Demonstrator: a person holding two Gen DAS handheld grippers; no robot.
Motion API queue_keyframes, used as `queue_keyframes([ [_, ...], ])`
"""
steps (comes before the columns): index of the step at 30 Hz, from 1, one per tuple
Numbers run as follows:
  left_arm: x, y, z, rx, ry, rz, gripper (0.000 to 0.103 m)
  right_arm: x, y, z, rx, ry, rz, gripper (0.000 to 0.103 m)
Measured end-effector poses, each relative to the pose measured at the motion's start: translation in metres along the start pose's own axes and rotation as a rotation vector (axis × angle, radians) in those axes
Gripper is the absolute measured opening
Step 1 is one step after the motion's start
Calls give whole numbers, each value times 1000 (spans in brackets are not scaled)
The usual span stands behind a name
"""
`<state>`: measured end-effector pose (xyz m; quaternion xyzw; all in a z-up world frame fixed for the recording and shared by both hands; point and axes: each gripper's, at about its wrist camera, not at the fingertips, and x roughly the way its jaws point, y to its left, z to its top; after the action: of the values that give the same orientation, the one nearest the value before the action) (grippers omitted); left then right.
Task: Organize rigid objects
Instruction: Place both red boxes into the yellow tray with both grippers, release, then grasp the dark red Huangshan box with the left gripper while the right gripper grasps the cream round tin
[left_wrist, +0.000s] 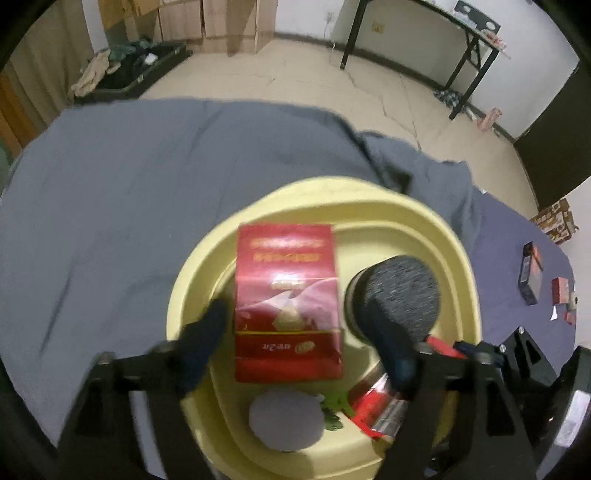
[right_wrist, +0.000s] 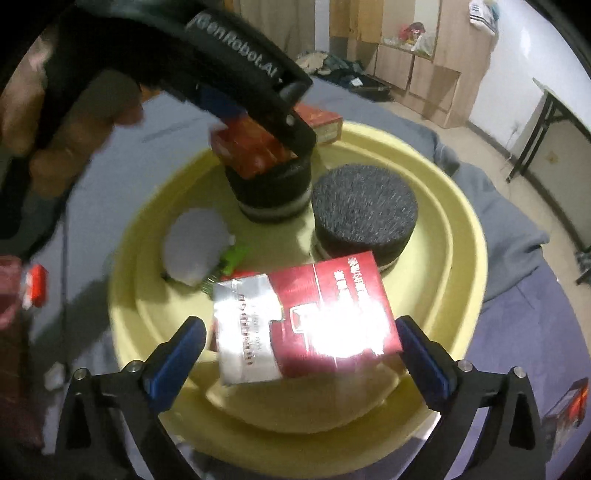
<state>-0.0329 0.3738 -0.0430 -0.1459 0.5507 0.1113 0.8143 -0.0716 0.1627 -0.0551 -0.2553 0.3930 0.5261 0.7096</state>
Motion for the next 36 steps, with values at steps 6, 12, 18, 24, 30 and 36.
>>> queue_keyframes([
  [6, -44, -44, 6, 58, -100, -77, 103, -88, -40, -12, 117, -150, 74, 102],
  [12, -53, -164, 12, 215, -114, -182, 103, -183, -141, -80, 340, -230, -186, 103],
  [18, -19, -277, 9, 349, -60, -222, 103, -250, -261, -230, 510, -102, -550, 103],
  [24, 34, -337, -6, 495, -29, -157, 103, -274, -312, -334, 549, 51, -618, 103],
  [30, 83, -371, -14, 552, 40, -124, 103, -240, -335, -336, 580, 49, -529, 103],
  [36, 103, -394, -17, 606, 35, -100, 92, -235, -365, -331, 550, 27, -499, 83],
])
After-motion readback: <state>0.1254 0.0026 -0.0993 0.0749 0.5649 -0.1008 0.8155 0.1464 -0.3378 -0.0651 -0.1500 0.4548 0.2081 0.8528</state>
